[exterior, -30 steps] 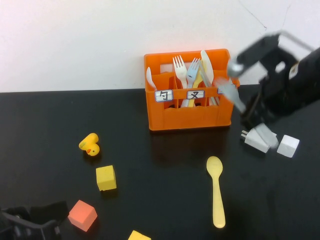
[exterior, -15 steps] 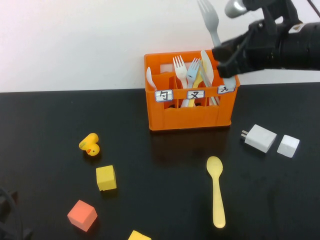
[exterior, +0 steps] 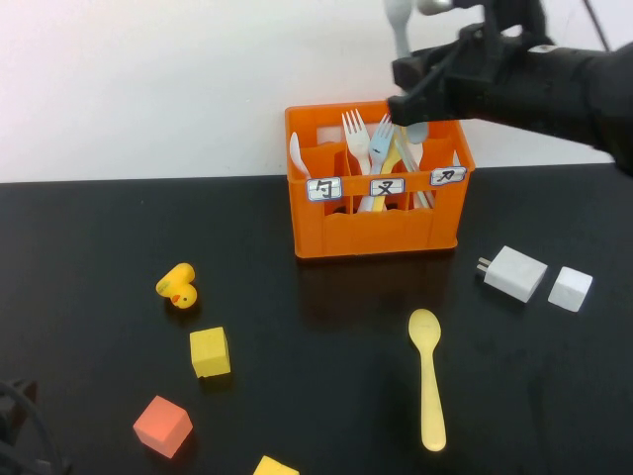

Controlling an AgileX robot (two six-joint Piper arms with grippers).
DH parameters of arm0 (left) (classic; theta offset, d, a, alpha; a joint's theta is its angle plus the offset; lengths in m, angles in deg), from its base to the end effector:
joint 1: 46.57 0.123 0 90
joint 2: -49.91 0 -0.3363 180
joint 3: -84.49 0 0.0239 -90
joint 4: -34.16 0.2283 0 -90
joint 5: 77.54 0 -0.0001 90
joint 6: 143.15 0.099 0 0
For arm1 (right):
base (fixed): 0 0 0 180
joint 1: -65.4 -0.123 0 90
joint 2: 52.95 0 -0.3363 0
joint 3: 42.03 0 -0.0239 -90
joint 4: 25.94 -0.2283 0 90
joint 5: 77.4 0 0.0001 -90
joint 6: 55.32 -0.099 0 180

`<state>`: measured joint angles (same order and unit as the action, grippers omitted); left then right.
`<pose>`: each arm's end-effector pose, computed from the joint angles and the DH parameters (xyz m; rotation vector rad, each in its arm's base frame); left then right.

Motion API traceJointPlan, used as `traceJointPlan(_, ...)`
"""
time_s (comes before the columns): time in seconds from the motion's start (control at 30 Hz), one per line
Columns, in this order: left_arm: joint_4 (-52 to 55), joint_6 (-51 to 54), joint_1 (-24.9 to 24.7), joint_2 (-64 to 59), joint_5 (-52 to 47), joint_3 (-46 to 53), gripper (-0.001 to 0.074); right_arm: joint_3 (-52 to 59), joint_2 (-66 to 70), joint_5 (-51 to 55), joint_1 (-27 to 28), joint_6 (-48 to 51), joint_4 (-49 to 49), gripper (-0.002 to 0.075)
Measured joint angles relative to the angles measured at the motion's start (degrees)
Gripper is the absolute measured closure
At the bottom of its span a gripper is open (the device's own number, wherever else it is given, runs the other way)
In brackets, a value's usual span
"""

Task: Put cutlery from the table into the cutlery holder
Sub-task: Place the fork on the box

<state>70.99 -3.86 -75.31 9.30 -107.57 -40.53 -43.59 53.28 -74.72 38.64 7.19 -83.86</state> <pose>0.0631 -0.0007 0.2956 0.1979 2.0661 -0.0691 0.3696 0.1909 0.3837 -0.5303 1.7854 0.3052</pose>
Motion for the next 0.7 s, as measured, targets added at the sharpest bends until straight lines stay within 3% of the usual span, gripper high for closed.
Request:
traceJointPlan(0.37, 4.66, -3.66, 0.00, 0.00, 0.72, 2.41, 0.0736, -12.54, 9.92, -0.28, -1.97, 1.49, -0.38, 0.0587)
traceJointPlan(0.7, 7.19, -6.62, 0.00, 0.00, 1.15, 3.84, 0.0736, -13.31, 17.16, -5.91, -2.35, 6.83, -0.38, 0.0587)
